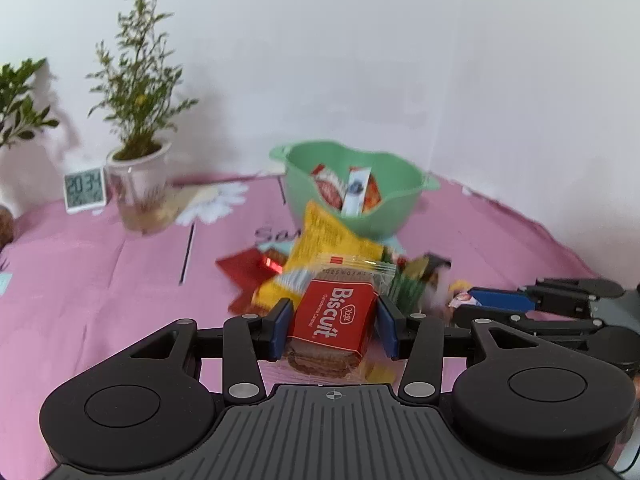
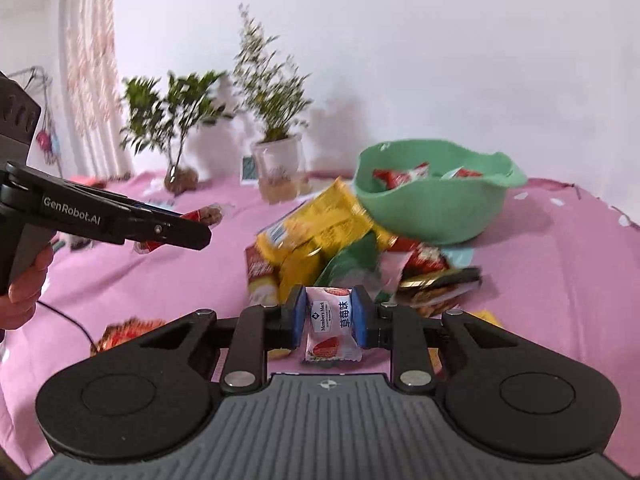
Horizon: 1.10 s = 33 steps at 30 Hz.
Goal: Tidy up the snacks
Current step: 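Carry the Biscuit packet with the left tool while the right tool carries the candy into the green bowl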
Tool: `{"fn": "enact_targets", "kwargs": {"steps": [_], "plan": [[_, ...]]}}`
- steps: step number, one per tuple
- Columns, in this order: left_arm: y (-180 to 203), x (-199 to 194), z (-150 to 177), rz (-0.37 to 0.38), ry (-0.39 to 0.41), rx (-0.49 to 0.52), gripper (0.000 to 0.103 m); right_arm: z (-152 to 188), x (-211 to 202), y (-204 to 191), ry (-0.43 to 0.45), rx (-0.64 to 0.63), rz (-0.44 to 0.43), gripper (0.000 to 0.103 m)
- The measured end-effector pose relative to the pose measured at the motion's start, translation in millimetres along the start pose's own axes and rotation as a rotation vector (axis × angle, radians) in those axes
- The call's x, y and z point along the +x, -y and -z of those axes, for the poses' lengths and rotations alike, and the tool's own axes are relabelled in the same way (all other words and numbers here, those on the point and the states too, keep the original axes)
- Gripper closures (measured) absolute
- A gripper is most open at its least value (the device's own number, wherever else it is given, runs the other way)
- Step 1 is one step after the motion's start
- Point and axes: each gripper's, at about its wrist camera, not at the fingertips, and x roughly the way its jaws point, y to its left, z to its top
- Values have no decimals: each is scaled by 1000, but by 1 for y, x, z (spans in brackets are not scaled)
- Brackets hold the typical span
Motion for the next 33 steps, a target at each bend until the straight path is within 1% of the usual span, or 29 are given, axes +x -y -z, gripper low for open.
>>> {"fn": "enact_targets", "kwargs": {"steps": [9, 13, 16, 19, 23, 26, 29, 30, 31, 32, 33], "plan": [[-1, 19, -48, 21, 30, 5, 0, -30, 6, 33, 163, 105, 67, 74], [2, 40, -71, 51, 43, -12, 0, -46, 13, 45, 234, 106, 107, 74], [8, 59, -84, 65, 38, -15, 0, -57, 22, 57, 271, 112, 135, 74], [16, 81, -97, 72, 27, -9, 0, -64, 35, 69, 280, 139, 131, 74], [23, 110, -111, 67, 13, -2, 0, -73, 58, 76, 277, 121, 125, 74], [25, 129, -117, 36, 2, -5, 0, -81, 77, 81, 257, 107, 129, 74], [21, 149, -124, 35, -45, -29, 0, -85, 98, 84, 225, 81, 143, 71], [19, 153, -125, 13, -69, -37, 0, -86, 104, 86, 204, 75, 151, 72], [18, 157, -126, -13, -90, -40, 0, -86, 109, 88, 185, 80, 166, 65], [17, 158, -127, -29, -99, -42, 0, -85, 112, 91, 164, 100, 178, 52], [16, 155, -126, -28, -98, -45, 0, -83, 111, 95, 153, 126, 178, 46]]}}
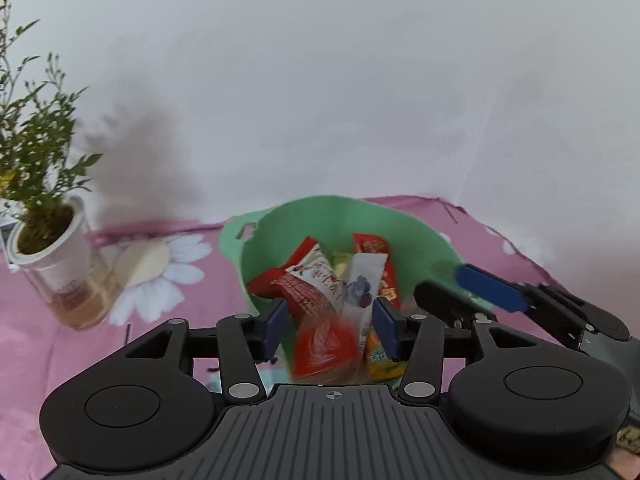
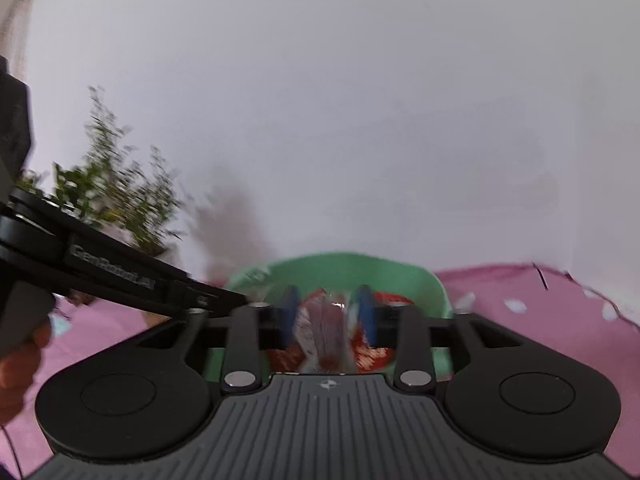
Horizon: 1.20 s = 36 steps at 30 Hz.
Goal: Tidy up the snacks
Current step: 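Carry the Biscuit packet with the left tool while the right tool carries the candy into the green bowl, then grasp the blue-white packet with the left tool while the right tool moves to the pink-yellow packet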
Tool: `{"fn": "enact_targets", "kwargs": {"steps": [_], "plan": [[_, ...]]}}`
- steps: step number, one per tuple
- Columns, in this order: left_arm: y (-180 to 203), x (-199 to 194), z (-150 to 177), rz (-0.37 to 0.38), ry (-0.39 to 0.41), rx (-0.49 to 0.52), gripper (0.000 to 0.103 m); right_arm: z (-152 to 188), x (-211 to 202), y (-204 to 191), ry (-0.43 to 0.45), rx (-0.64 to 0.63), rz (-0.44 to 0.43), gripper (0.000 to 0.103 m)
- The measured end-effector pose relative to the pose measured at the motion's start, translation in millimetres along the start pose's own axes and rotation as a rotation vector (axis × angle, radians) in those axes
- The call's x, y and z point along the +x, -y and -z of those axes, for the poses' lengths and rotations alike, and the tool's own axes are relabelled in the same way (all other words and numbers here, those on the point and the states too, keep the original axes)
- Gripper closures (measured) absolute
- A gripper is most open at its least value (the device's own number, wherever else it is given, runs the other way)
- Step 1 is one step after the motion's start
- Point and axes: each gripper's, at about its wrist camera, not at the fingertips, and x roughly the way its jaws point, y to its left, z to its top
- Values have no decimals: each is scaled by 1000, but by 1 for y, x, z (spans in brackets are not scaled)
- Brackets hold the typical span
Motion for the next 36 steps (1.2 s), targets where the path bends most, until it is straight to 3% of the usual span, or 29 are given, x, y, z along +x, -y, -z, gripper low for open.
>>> {"fn": "enact_targets", "kwargs": {"steps": [2, 8, 12, 16, 21, 23, 25, 29, 36], "plan": [[-3, -12, 5, 23, 6, -2, 0, 3, -10, 7, 3, 53, -18, 31], [-7, -53, 39, -21, -39, -17, 0, 20, -52, 7, -19, 81, -6, 21], [-16, -90, 87, -43, -60, -52, 0, 39, -84, -1, -40, 97, -13, 16], [-26, -117, 150, -51, -95, -161, 0, 69, -117, -10, -51, 120, -12, 10], [-22, -122, 212, -47, -172, -228, 0, 108, -134, -29, -112, 59, 7, 10], [-9, -129, 219, -78, -129, -157, 0, 113, -130, -32, -168, 57, -1, 10], [0, -128, 219, -96, -137, -102, 0, 114, -130, -31, -175, 73, 7, 10], [7, -122, 220, -68, -149, -93, 0, 114, -127, -28, -199, 94, 39, 10], [24, -107, 226, -125, -132, -9, 0, 117, -120, -27, -233, 93, 72, 10]]}}
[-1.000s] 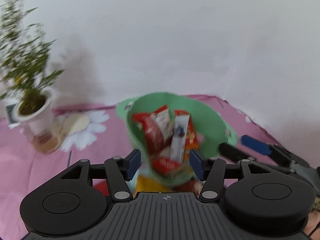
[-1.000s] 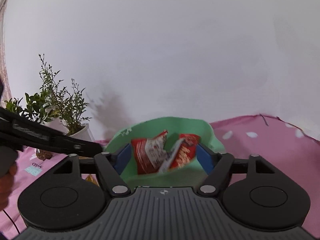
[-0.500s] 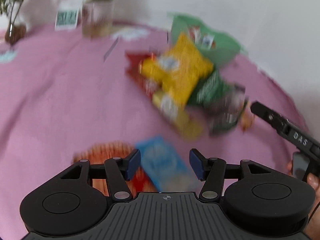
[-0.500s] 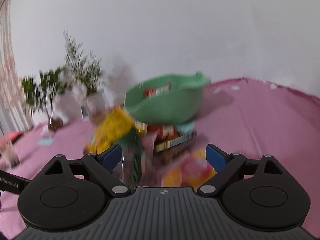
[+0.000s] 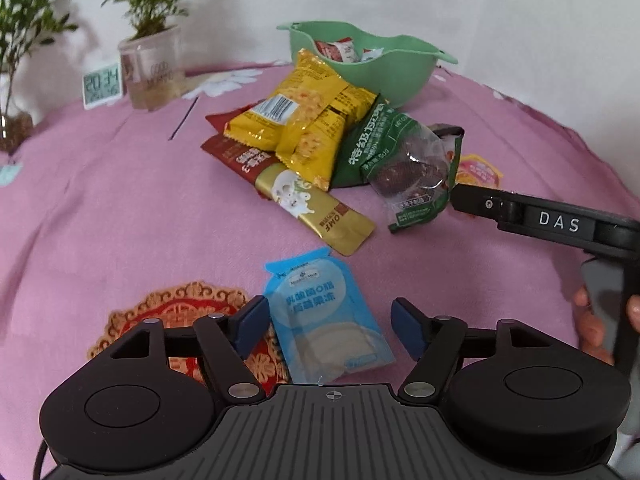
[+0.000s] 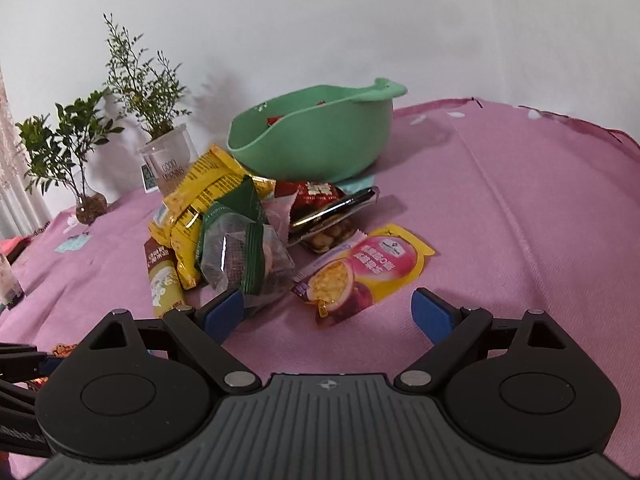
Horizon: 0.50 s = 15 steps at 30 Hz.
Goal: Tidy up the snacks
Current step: 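Grasp the blue-white packet with the left tool while the right tool moves to the pink-yellow packet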
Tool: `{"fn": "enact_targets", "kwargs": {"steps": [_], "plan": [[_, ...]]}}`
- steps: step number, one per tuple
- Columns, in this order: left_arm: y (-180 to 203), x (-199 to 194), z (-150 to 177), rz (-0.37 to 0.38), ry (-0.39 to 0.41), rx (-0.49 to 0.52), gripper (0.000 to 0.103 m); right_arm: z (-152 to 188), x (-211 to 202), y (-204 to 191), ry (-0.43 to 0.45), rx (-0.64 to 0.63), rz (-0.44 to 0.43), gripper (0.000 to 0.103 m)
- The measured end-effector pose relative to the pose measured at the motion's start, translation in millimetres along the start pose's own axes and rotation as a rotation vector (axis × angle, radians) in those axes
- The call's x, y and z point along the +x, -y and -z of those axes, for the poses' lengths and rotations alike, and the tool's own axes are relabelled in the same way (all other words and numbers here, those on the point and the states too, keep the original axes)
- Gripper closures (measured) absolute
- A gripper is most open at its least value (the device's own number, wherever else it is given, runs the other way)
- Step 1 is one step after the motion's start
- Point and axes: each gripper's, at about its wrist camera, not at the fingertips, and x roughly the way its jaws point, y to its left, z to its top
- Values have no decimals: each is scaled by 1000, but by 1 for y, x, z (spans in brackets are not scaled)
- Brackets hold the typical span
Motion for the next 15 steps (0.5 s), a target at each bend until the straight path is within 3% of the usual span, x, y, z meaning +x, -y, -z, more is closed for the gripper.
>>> {"fn": "enact_targets", "kwargs": {"steps": [3, 9, 12, 15], "plan": [[2, 6, 0, -19, 28, 33, 0, 0, 4, -7, -20, -39, 31, 9], [-5, 6, 10, 10, 107, 48, 0, -10, 18, -11, -59, -89, 72, 4], [-8, 5, 19, 20, 168, 67, 0, -18, 25, -5, -54, -89, 139, 3], [-21, 3, 22, 56, 190, 22, 0, -25, 33, 6, -59, -44, 197, 4]]}}
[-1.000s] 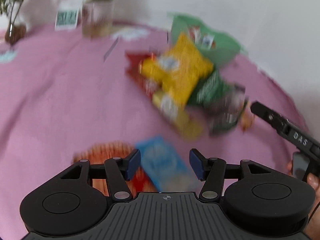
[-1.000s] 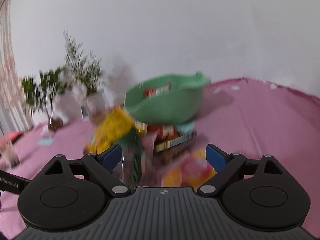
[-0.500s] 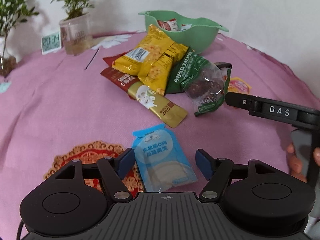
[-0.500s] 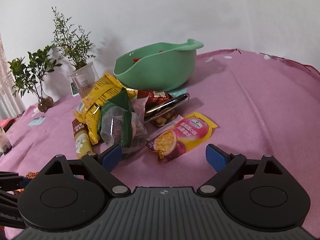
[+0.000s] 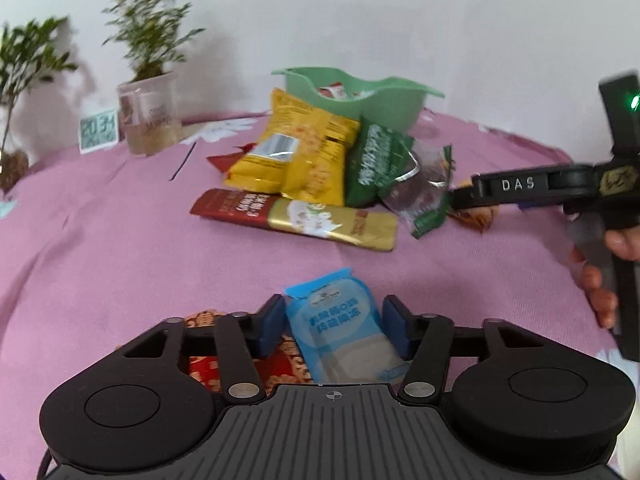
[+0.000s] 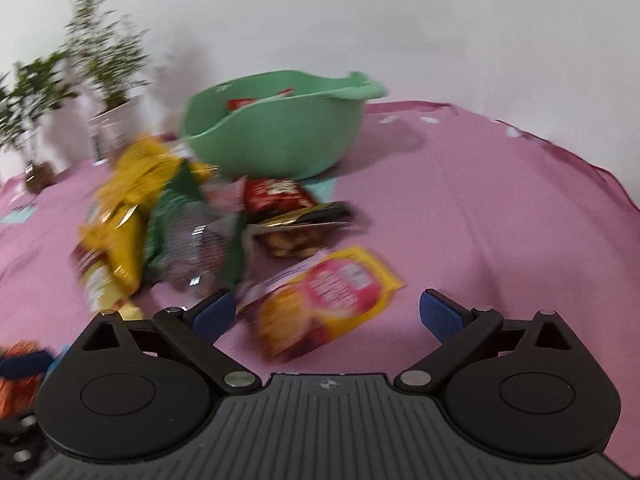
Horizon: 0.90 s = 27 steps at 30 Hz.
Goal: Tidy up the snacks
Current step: 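Grasp the blue-white packet with the left tool while the right tool moves to the pink-yellow packet, then lift the blue-white packet with the left tool while the right tool grasps the pink-yellow packet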
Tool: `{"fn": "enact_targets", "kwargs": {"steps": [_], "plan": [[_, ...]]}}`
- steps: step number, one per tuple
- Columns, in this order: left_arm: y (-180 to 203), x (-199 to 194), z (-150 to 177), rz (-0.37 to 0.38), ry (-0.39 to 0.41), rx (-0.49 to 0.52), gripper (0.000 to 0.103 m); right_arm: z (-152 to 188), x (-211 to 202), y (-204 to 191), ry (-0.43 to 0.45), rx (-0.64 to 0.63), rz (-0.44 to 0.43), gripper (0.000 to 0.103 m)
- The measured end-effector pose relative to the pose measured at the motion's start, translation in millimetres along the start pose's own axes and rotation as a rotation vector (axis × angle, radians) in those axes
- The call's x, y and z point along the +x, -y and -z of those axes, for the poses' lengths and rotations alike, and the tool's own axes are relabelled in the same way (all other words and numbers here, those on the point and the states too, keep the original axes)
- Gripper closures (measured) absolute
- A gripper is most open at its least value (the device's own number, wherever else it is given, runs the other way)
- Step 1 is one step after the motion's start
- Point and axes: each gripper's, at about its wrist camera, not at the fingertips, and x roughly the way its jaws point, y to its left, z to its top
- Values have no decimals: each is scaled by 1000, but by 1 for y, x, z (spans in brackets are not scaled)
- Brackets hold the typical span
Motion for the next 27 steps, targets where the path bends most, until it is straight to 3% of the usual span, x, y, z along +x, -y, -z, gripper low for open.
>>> {"fn": "enact_targets", "kwargs": {"steps": [3, 5, 8, 13, 17, 22, 24, 25, 27], "plan": [[-12, -2, -1, 24, 13, -24, 0, -5, 5, 2, 7, 14, 10, 10], [-19, -4, -2, 12, 21, -40, 0, -5, 5, 0, 15, 3, -20, 34], [-36, -5, -2, -54, 27, -90, 0, -5, 2, 0, 24, 1, -33, 45], [-74, -8, 1, 21, 49, -279, 0, 6, -13, 2, 27, -27, -68, 61], [-80, -9, 3, 48, 62, -310, 0, 25, -34, 5, 31, -37, -136, 61], [-73, -8, 1, 60, 60, -272, 0, 37, -51, -5, 36, -82, -133, 60], [-73, -8, 1, 61, 59, -265, 0, 38, -51, -13, 30, -107, -116, 42], [-72, -8, 1, 60, 59, -262, 0, 39, -50, -17, 22, -113, -97, 27], [-73, -8, 2, 61, 60, -263, 0, 41, -49, -24, 22, -142, -61, 24]]}}
